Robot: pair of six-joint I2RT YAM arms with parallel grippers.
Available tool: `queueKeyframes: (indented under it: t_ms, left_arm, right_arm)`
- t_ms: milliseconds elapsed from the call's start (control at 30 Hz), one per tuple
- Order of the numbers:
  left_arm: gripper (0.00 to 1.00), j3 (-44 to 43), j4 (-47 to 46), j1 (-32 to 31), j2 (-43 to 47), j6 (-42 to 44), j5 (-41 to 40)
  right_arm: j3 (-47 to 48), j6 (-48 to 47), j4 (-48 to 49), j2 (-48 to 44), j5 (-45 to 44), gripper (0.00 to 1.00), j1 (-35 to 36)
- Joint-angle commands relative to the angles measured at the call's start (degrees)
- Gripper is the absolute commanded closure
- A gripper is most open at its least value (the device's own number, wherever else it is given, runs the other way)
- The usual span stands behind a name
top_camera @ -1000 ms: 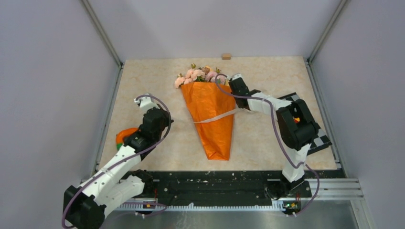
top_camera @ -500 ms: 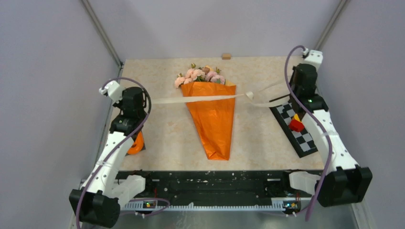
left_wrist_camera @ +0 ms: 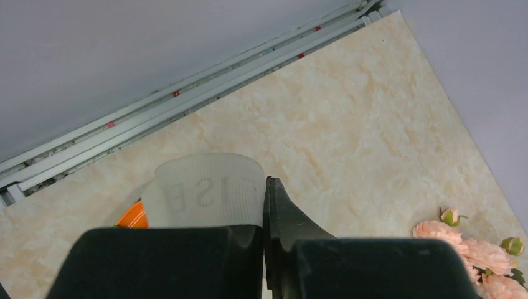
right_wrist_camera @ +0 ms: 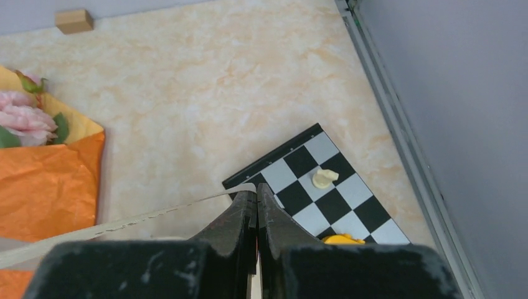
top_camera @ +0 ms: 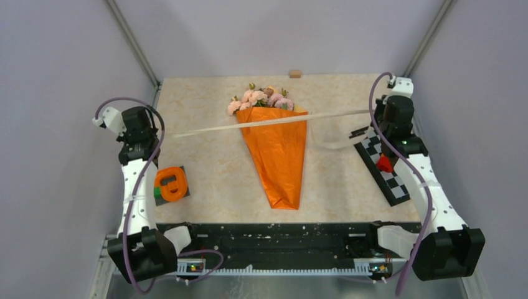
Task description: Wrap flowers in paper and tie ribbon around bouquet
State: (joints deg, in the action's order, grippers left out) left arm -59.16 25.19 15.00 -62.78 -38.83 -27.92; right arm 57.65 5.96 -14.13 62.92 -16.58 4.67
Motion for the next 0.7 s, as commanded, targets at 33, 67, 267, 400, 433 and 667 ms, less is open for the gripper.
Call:
queueKeyframes:
  t_ms: [33,67,267,400,433,667]
  left_arm:
    - [1.0,-3.59,1.91,5.25,-0.89,2.4,-2.4]
    - [1.0,-3.67,1.96,5.56,-0.73,2.36,-1.91]
    - [1.0,0.76,-2.36,5.65,-0.52,1.92,5.65]
    - [1.0,2.74,-2.8,5.65,-3.76,0.6,6.37]
    - [1.0,2.69,-2.17,5.63,-4.83,0.27,5.66]
    - [1.0,0.37,2.99,5.64,-10.74,-2.98,1.81]
  right_arm:
    - [-0.11,-5.58,4.63,0.31,-21.76,1.0,-1.85]
    - [0.05,-7.27,4.36,0.44,-23.02,1.0,-1.83]
    - [-1.38,-10.55,3.22,-0.59,-0.49,0.93,-1.86]
    - [-5.26,-11.26,3.86,0.4,20.46,0.9,-1.84]
    - [-6.59,-11.35,4.42,0.99,25.28,0.89,-1.85]
    - [-13.39,-8.03,7.51,6.23,38.89,0.73,-1.78]
